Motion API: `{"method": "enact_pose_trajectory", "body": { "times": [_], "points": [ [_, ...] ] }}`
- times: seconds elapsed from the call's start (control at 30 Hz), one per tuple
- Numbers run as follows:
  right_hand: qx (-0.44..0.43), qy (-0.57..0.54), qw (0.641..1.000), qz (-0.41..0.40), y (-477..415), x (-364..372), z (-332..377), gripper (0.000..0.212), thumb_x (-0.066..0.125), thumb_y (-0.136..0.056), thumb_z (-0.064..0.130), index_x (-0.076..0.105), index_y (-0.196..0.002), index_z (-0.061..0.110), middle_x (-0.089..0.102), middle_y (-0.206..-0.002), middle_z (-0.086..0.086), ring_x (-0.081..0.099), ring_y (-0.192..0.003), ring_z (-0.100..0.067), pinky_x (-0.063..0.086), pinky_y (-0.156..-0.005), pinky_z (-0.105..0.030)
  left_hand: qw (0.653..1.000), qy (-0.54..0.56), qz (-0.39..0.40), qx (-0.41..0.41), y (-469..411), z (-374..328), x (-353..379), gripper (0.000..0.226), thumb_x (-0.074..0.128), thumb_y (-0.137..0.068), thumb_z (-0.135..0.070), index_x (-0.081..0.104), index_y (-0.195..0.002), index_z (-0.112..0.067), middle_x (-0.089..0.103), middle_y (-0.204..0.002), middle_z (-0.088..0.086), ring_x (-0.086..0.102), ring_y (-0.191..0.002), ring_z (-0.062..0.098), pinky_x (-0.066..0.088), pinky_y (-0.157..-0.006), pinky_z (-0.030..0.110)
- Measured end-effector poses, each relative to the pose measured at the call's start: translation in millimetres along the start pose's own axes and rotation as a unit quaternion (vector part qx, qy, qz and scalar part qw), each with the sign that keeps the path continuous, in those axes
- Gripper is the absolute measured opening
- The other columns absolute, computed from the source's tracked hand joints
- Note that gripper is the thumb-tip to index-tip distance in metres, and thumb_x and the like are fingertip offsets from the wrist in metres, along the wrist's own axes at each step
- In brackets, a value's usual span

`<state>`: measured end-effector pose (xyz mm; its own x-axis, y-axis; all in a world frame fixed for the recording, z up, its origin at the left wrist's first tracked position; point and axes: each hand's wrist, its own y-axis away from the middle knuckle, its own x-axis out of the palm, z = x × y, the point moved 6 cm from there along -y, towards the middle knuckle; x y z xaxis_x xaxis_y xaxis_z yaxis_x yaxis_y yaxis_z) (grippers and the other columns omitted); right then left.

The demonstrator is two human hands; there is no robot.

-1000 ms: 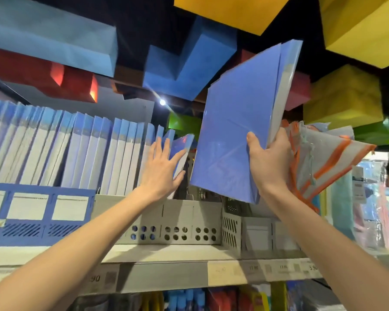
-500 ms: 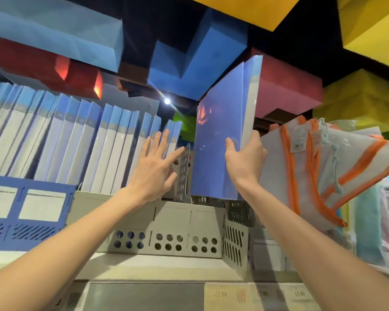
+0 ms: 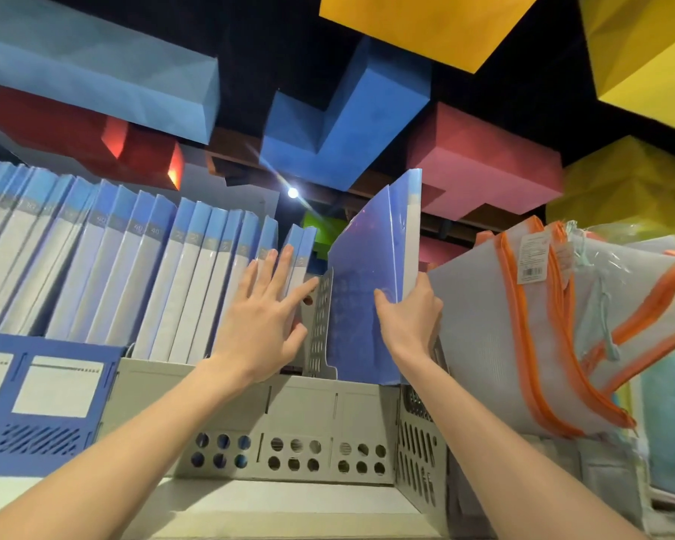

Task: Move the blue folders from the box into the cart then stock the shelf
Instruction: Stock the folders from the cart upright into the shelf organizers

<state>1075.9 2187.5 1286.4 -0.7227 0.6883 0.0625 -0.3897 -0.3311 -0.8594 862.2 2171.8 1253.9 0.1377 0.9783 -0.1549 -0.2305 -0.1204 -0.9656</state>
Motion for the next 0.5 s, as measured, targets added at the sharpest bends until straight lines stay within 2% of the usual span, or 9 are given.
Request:
{"method": "enact_pose_trajectory", "body": {
  "times": [0.13,0.27,0.37,0.5],
  "points": [
    [0.012,0.003,1.000,0.003,-1.7,-11.0,-1.5,0.043,0.076,-0.083,0.042,0.054,-0.111,0.017,0.058,-0.093,0.003,0.058,-0.083,-0.020,0.057,-0.073,-0.040,1.000,0.011,0.005,0.000,1.2,-1.8,1.9,0.070,0.063,-0.089,-0.033,0.037,-0.154,-0.033,0.002,-0.169,0.011,0.001,-0.156,0.029,0.007,-0.126,0.050],
    [0.021,0.021,1.000,0.004,-4.4,-27.4,-0.6,0.037,0.066,-0.086,0.056,0.052,-0.098,0.024,0.057,-0.091,0.006,0.059,-0.085,-0.019,0.053,-0.075,-0.038,1.000,0.025,0.004,-0.006,3.2,1.4,0.1,0.073,0.068,-0.087,-0.030,0.037,-0.154,-0.033,0.001,-0.169,0.010,-0.001,-0.156,0.029,0.007,-0.126,0.052],
    [-0.002,0.019,1.000,-0.017,-4.5,-44.4,6.6,0.029,0.057,-0.095,0.052,0.053,-0.094,0.023,0.059,-0.089,0.006,0.061,-0.086,-0.020,0.050,-0.074,-0.037,0.999,0.031,0.014,-0.015,5.6,4.6,-0.7,0.073,0.067,-0.089,-0.031,0.035,-0.155,-0.034,-0.003,-0.169,0.008,-0.005,-0.156,0.028,0.003,-0.126,0.050],
    [-0.049,0.063,0.996,-0.033,-5.3,-69.9,21.4,0.036,0.048,-0.097,0.055,0.057,-0.097,0.020,0.067,-0.095,-0.001,0.064,-0.087,-0.026,0.055,-0.075,-0.047,0.999,0.028,0.040,-0.018,6.1,5.4,-1.6,0.076,0.066,-0.090,-0.032,0.029,-0.157,-0.034,-0.010,-0.168,0.008,-0.008,-0.156,0.028,-0.004,-0.126,0.048]
  ]
}}
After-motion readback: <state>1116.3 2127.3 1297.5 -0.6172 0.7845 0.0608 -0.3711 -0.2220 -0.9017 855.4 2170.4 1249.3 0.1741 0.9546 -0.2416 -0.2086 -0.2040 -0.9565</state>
